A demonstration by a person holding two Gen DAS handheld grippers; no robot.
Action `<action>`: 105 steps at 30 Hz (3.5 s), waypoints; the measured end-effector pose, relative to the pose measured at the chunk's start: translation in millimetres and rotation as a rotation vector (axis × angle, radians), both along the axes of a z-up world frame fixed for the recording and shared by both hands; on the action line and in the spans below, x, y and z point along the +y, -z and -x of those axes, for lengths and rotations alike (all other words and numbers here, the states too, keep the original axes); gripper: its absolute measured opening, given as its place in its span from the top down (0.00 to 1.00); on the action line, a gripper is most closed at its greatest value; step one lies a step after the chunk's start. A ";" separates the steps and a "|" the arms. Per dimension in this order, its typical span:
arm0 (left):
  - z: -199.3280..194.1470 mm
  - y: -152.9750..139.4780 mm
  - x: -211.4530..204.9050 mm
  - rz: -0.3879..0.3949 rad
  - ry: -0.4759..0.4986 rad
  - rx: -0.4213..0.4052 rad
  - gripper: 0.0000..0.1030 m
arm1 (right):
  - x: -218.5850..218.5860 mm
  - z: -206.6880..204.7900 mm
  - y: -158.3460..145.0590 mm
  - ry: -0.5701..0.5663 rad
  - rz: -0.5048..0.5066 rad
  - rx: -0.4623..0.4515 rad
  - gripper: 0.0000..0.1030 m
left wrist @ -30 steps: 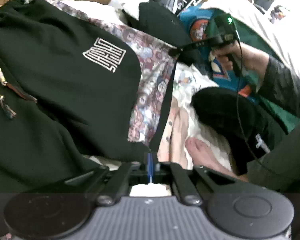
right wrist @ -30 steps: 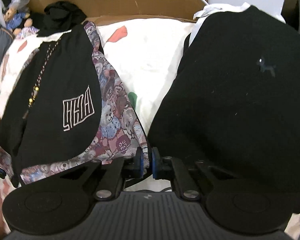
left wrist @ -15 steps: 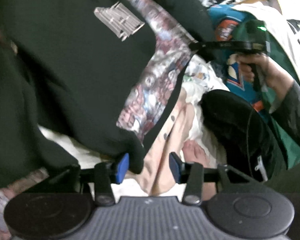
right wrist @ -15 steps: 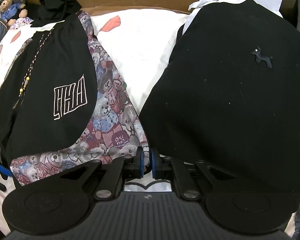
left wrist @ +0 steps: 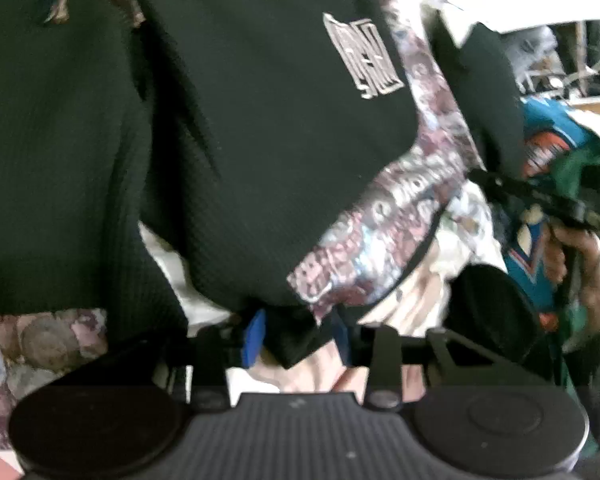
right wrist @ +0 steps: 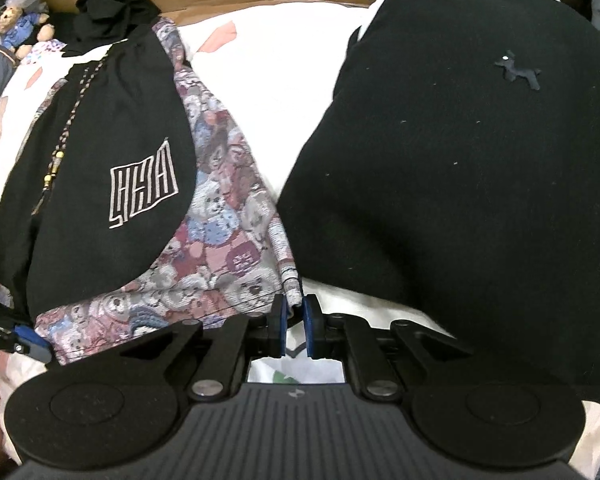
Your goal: Fold clothes
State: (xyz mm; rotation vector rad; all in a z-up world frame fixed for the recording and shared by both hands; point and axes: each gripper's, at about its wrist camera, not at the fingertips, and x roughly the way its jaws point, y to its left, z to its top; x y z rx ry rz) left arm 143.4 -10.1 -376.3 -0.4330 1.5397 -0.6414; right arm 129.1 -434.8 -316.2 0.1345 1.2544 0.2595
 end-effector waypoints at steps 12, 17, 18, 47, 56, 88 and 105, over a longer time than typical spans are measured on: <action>29.4 -10.6 -3.0 -0.011 0.142 -0.026 0.98 | 7.3 -4.3 19.6 0.051 -0.057 0.024 0.87; 41.8 -8.1 4.3 -0.006 0.161 0.009 1.00 | 0.2 -0.8 13.3 0.038 -0.053 0.018 0.96; 42.4 -7.5 5.2 0.001 0.154 0.014 1.00 | -1.9 -0.2 11.9 0.038 -0.048 0.019 0.97; 17.3 -15.7 -10.5 0.013 0.052 -0.085 0.97 | -29.4 -5.1 4.3 0.146 -0.153 -0.049 0.96; 18.4 12.3 -12.1 -0.010 0.084 0.023 0.91 | -33.0 1.3 21.3 0.114 -0.081 0.012 0.95; -126.7 -117.6 -17.0 -0.129 0.126 -0.689 0.66 | 22.6 -63.3 -49.2 -0.062 -0.053 -0.184 0.66; -184.7 -88.7 -58.5 -0.128 0.077 -0.733 0.65 | 85.1 -151.0 -14.9 -0.129 -0.062 -0.222 0.66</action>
